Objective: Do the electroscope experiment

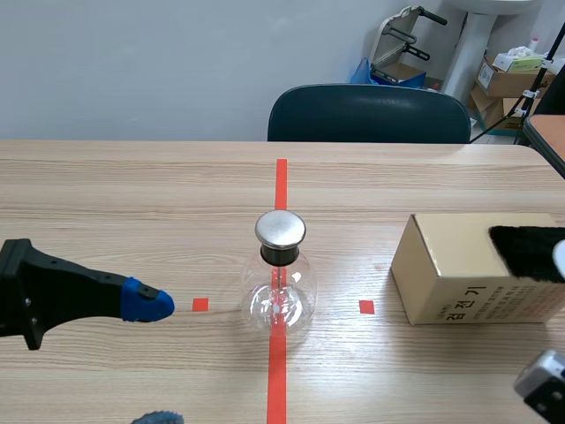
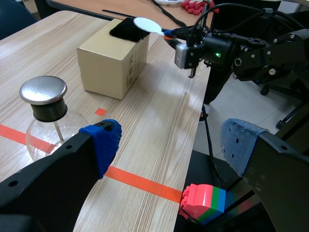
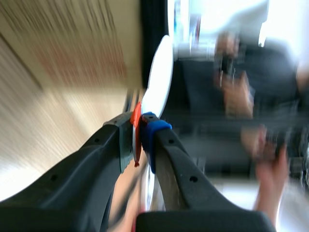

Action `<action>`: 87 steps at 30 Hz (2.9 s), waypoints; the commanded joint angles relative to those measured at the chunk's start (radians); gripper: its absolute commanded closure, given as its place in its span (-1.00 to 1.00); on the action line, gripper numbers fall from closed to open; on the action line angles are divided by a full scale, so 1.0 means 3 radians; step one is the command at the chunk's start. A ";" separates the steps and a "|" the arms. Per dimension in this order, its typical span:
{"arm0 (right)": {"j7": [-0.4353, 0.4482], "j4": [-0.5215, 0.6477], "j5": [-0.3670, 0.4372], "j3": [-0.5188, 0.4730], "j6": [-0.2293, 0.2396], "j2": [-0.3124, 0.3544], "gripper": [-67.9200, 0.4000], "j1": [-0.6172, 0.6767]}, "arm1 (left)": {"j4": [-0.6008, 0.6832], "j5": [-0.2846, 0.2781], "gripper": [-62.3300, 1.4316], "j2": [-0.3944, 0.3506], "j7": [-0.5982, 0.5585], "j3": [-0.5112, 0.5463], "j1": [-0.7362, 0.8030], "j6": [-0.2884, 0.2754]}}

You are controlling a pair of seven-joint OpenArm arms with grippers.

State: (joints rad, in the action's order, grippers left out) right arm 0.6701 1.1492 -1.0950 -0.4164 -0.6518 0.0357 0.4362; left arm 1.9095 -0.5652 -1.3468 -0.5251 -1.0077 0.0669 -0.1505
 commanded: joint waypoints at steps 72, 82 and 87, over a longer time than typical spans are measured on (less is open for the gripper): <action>-0.0381 0.0028 -0.0069 0.0083 -0.0031 0.0080 0.96 -0.0022 | 0.0075 0.0024 -0.46 0.0009 -0.0006 -0.0006 0.0005 0.0029; -0.0350 0.0028 -0.0065 0.0083 -0.0031 0.0075 0.96 -0.0022 | 0.0075 0.0024 -0.46 0.0009 -0.0006 -0.0006 0.0005 0.0029; 0.0107 0.0028 -0.0089 0.0084 -0.0031 0.0085 0.96 -0.0022 | 0.0075 0.0024 -0.46 0.0009 -0.0005 -0.0003 0.0005 0.0031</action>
State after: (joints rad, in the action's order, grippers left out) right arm 0.6712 1.1492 -1.1206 -0.3923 -0.6590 0.0540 0.4305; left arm 1.9095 -0.5579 -1.3468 -0.5087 -1.0077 0.0666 -0.1390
